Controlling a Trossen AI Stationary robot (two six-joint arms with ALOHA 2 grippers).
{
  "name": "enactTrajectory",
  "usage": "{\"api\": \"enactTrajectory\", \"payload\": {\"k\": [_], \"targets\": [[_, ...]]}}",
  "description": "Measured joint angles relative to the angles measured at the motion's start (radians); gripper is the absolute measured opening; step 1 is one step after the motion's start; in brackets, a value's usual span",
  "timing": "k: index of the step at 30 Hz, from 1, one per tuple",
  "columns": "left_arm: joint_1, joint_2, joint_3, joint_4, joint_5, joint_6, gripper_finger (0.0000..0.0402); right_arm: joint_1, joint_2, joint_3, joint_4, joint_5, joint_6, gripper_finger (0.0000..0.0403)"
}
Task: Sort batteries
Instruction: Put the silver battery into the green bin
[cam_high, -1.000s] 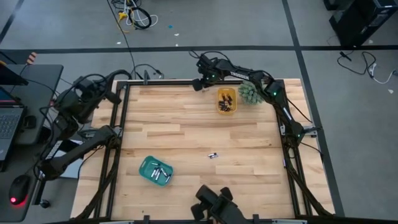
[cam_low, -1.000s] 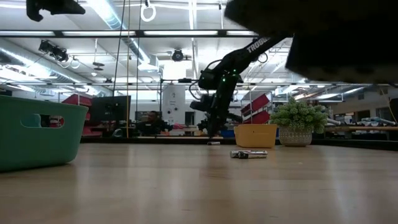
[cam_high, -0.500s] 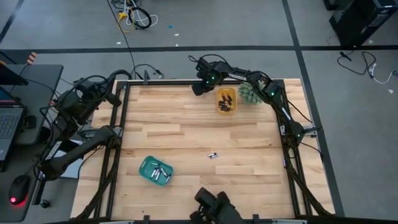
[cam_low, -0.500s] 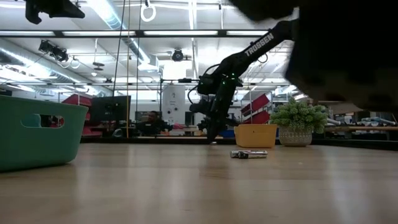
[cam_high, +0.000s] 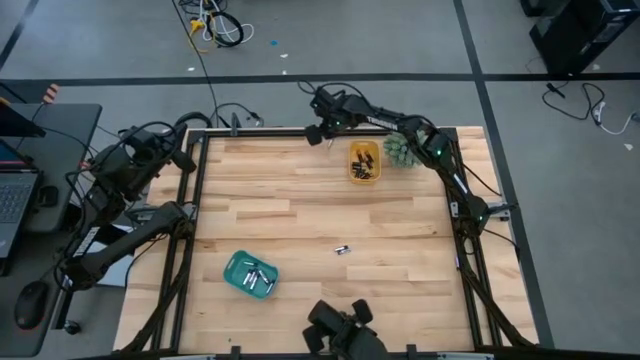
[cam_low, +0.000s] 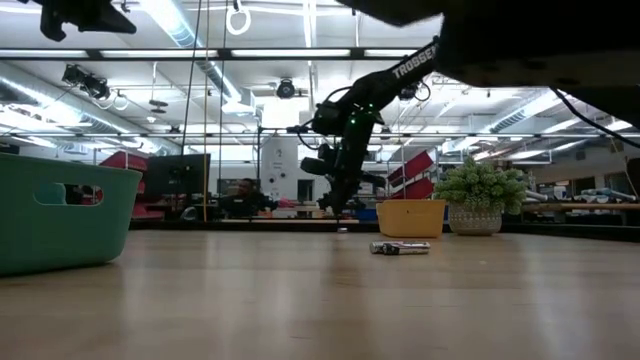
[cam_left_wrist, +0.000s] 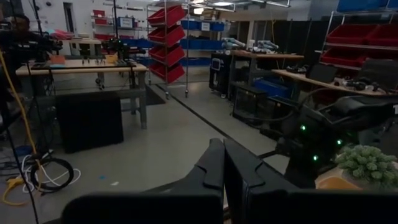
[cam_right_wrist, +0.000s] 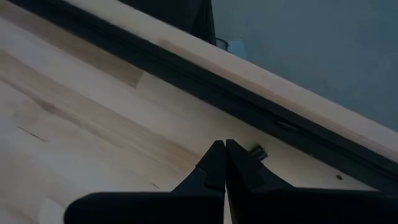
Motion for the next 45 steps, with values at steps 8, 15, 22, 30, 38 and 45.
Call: {"api": "enactTrajectory", "payload": {"k": [8,15,22,30,38,45], "targets": [[0.0,0.0,0.0,-0.014,0.0,0.001,0.0,-0.03,0.013,0.0,-0.045,-0.022,-0.04,0.0],[0.0,0.0,0.0,-0.017,0.0,0.001,0.0,-0.032,0.013,-0.008,-0.05,-0.068,-0.088,0.0],[0.0,0.0,0.0,-0.052,0.0,0.002,0.0,-0.044,0.018,-0.011,-0.055,-0.067,-0.105,0.0],[0.0,0.0,0.0,-0.067,-0.001,0.002,0.0,-0.051,0.084,-0.002,0.004,-0.141,-0.111,0.0],[0.0,0.001,-0.01,-0.053,-0.001,0.029,0.0,-0.048,0.106,0.035,-0.038,-0.19,-0.131,0.0],[0.0,0.002,-0.031,-0.068,-0.001,0.054,0.0,-0.018,0.114,0.229,-0.186,-0.205,-0.479,0.0]]}}
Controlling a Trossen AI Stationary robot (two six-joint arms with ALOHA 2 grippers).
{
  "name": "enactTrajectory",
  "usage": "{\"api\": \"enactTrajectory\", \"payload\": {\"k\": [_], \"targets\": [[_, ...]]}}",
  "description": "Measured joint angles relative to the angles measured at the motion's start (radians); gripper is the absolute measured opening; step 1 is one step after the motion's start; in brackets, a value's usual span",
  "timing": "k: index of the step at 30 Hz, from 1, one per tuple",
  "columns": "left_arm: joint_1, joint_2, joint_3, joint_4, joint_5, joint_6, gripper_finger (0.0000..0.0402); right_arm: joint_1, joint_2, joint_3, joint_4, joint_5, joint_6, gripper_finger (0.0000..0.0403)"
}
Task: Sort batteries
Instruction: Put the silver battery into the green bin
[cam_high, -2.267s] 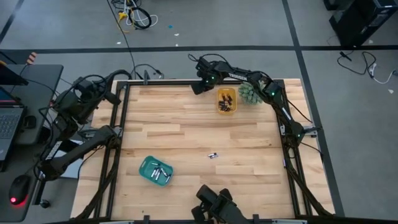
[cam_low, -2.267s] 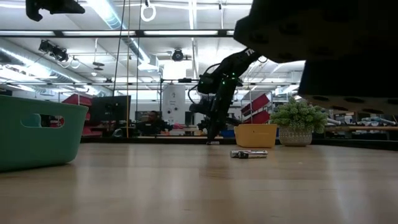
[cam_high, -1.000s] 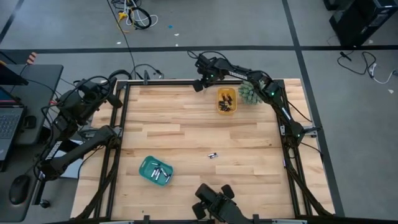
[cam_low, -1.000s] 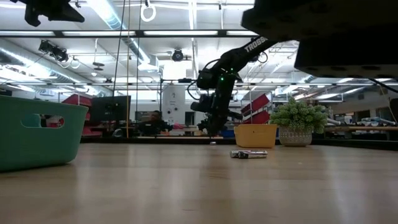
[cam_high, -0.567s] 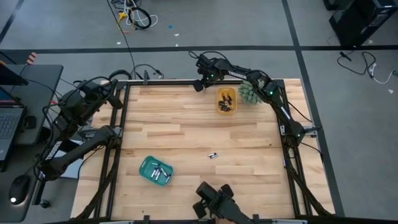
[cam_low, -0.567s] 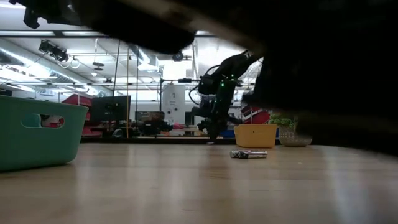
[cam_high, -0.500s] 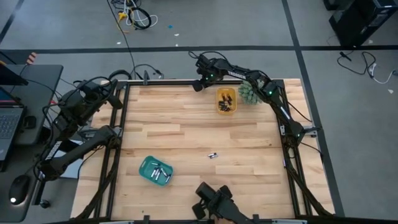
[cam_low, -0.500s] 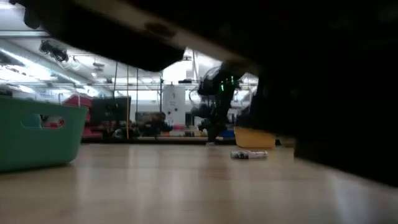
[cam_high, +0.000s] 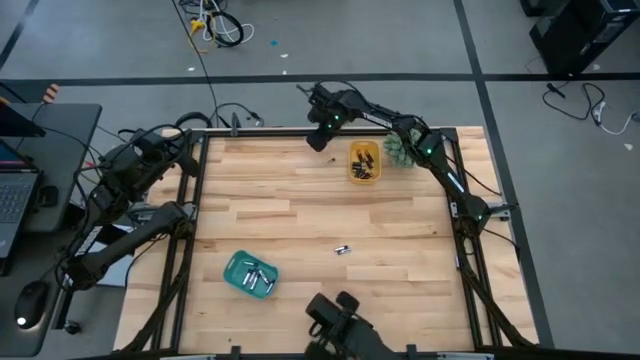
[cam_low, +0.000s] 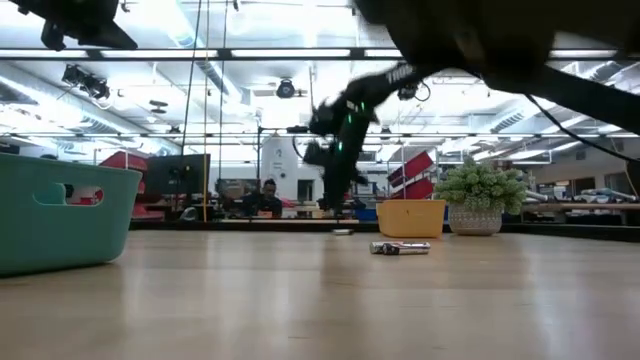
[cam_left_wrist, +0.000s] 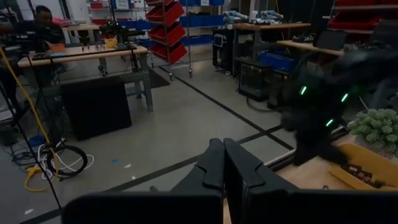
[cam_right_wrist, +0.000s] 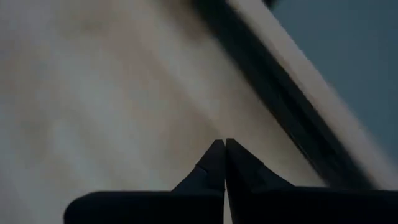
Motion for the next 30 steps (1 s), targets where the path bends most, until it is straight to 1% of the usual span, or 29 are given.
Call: {"api": "enactTrajectory", "payload": {"k": [1,2,4,8,11,14,17,19,22,25,28,30], "targets": [[0.0,0.001,0.0,-0.003,0.001,0.0,0.0,0.01,-0.003,0.032,-0.05,-0.005,-0.093,0.0],[0.0,0.001,0.0,-0.003,0.01,0.0,0.0,0.021,-0.013,0.036,-0.086,-0.006,-0.185,0.0],[-0.001,0.001,0.0,-0.003,0.039,0.0,0.0,0.044,-0.042,0.0,-0.158,0.004,-0.331,0.0001],[-0.001,0.001,0.0,-0.003,0.076,0.01,0.0,0.082,-0.049,-0.006,-0.282,0.048,-0.487,0.0002],[-0.001,0.001,0.0,-0.003,0.081,0.028,0.0,0.103,-0.051,-0.005,-0.317,0.07,-0.571,0.0005],[-0.001,0.001,0.0,-0.003,0.082,0.03,0.0,0.134,-0.051,-0.006,-0.322,0.114,-0.608,0.0017],[-0.001,0.001,0.0,-0.007,0.084,0.031,0.0,0.163,-0.051,-0.009,-0.345,0.125,-0.618,0.004],[-0.001,0.001,0.0,-0.019,0.084,0.035,0.0,0.183,-0.053,-0.043,-0.342,0.143,-0.629,0.0061],[-0.001,0.001,-0.001,-0.029,0.084,0.043,0.0,0.209,-0.053,-0.101,-0.359,0.231,-0.629,0.0092],[-0.001,0.001,-0.001,-0.027,0.096,0.043,0.0,0.225,-0.054,-0.181,-0.328,0.282,-0.62,0.0118],[-0.001,0.001,-0.001,-0.02,0.118,0.043,0.0,0.233,-0.053,-0.244,-0.275,0.298,-0.617,0.0135],[-0.001,0.001,-0.001,-0.013,0.124,0.043,0.0,0.233,-0.058,-0.263,-0.249,0.311,-0.605,0.0138]]}}
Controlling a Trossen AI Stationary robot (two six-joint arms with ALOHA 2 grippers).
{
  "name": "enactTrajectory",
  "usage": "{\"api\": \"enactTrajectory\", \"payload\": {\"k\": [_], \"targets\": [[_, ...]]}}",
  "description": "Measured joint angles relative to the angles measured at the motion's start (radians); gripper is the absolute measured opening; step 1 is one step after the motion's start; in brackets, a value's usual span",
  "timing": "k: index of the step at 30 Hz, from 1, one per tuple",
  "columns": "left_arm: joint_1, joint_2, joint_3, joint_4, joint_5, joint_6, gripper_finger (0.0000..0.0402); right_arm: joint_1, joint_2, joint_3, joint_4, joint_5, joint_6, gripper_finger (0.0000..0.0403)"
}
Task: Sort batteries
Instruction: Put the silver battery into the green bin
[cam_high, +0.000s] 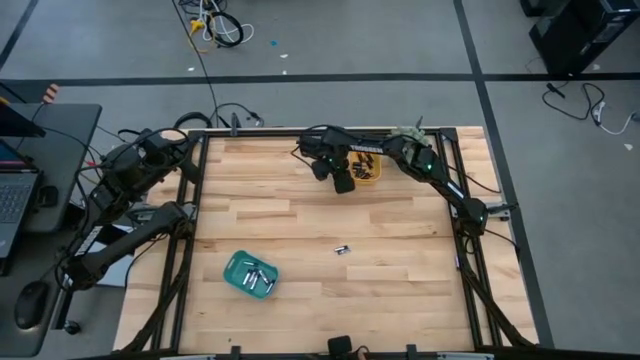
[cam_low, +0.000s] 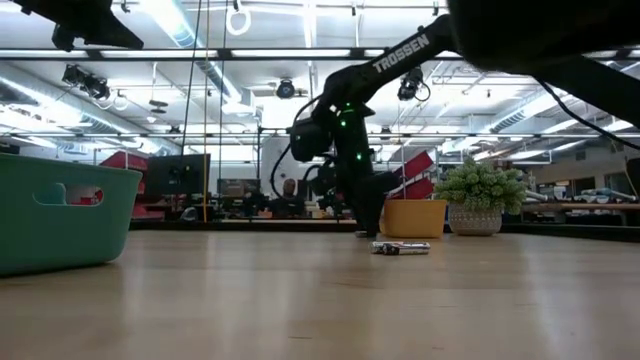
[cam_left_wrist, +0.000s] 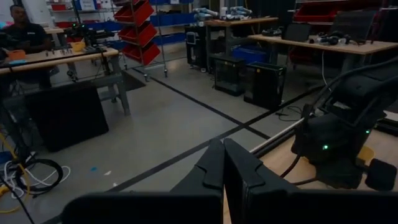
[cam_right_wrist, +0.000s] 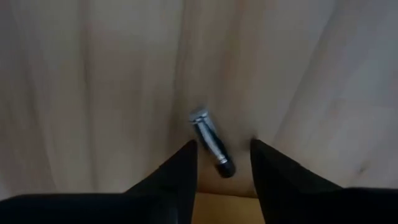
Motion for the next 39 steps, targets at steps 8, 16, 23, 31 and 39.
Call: {"api": "enactTrajectory", "payload": {"k": [8,16,23,31,39], "targets": [[0.0,0.0,0.0,-0.001,0.012,-0.016,0.0,0.003,0.0,-0.006,0.006,0.015,0.001,0.0127],[0.0,0.0,-0.008,0.019,0.053,-0.02,0.0,0.001,0.001,-0.006,0.023,0.009,0.0,0.0027],[0.0,0.0,-0.134,0.209,0.186,-0.047,0.0,0.0,0.001,-0.006,0.026,-0.009,0.042,0.0008],[0.0,0.0,-0.295,0.387,0.36,-0.075,0.0,0.01,-0.009,-0.004,0.044,-0.023,0.069,0.0002],[0.0,0.0,-0.397,0.496,0.359,-0.076,0.0,0.02,-0.061,-0.005,0.133,-0.158,0.071,0.0]]}}
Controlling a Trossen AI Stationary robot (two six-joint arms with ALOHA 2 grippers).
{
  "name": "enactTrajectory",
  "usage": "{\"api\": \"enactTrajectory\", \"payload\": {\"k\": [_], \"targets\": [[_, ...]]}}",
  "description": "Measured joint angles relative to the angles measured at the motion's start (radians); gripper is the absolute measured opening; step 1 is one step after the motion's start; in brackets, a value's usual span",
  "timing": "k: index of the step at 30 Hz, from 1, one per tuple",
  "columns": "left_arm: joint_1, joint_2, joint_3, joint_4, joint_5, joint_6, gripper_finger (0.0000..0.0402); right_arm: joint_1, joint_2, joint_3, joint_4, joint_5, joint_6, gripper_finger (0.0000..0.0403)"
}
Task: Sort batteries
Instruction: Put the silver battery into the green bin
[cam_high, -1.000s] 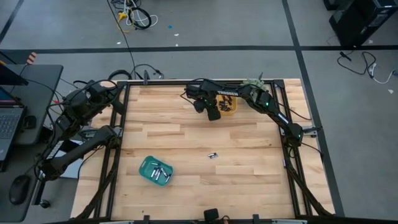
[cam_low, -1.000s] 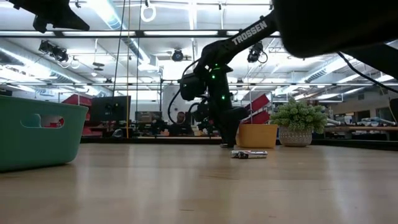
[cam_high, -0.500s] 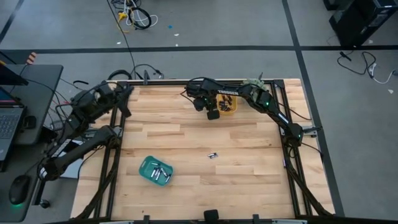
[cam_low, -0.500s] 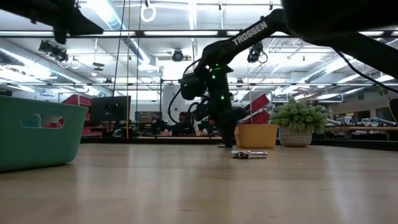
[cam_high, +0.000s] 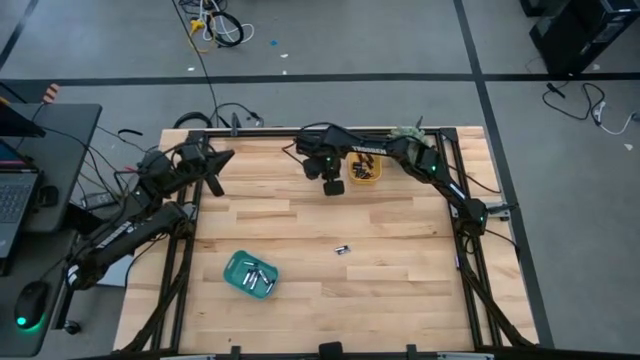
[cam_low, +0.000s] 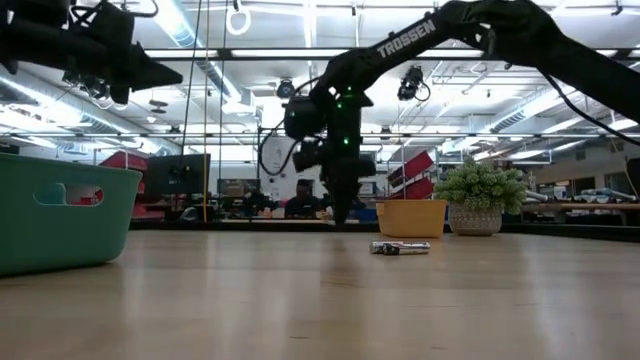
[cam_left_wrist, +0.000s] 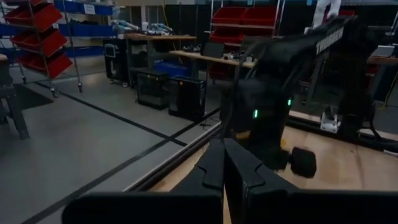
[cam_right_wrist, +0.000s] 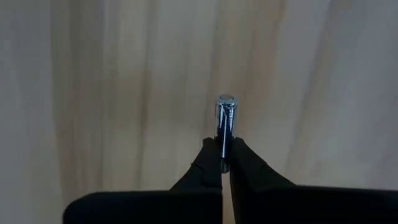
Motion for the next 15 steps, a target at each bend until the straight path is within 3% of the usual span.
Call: {"api": "enactTrajectory", "payload": {"k": [15], "targets": [[0.0,0.062,-0.026,0.013,0.001,-0.019,0.0,0.054,-0.049,0.0,0.226,-0.018,-0.008,0.0]]}}
